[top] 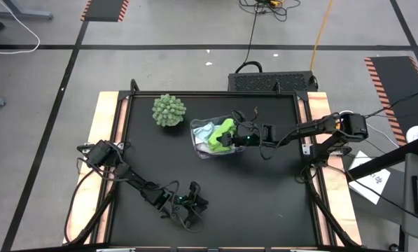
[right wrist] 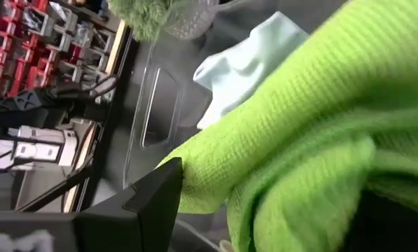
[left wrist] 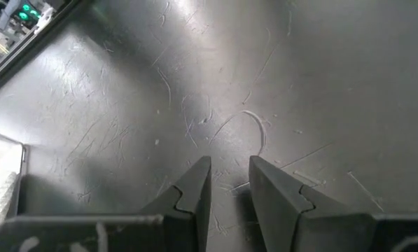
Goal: Fold microfiber towels
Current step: Put the folded green towel into the transparent bin
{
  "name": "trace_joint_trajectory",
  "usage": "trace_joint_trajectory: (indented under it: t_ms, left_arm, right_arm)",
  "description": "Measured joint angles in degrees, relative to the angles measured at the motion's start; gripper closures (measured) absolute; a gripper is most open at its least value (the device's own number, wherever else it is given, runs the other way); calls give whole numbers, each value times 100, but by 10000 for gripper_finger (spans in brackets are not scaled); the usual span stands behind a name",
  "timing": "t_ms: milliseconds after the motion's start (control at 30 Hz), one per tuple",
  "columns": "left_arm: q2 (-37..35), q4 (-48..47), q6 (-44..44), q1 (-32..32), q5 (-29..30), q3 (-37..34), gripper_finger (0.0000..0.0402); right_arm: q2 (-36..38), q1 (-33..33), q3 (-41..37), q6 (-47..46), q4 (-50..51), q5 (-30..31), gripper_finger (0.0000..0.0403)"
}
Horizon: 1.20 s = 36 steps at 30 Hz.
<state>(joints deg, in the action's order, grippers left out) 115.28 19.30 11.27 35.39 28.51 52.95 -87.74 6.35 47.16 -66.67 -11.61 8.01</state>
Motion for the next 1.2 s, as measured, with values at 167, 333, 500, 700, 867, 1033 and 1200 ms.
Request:
trace_joint_trajectory:
  t_ms: [167, 333, 500, 700, 867, 1033, 1200]
  left_arm:
    - [2, -15, -40, 1, -43, 2, 300]
    - [2, -15, -28, 5, -59, 2, 300]
    - [2, -15, 17, 8, -173, 4, 300]
    - [2, -12, 35, 9, -207, 4, 300]
    - [2, -10, 46, 9, -212, 4, 300]
    - [2, -11, 40, 9, -240, 4, 300]
    - [2, -19, 33, 9, -252, 4, 300]
  right_arm:
    - [-2, 2, 101, -61, 126, -71, 165]
    - [16, 7, 418, 94, 268, -72, 175]
    - [40, 44, 933, 290, 1214, -81, 185]
    - [59, -3, 1226, 223, 2356, -215, 186]
    - [76, -9, 1226, 153, 2578, -232, 186]
    - [74, 93, 1224, 432, 1991, -238, 186]
    - [76, 287, 1226, 963, 970, -309, 186]
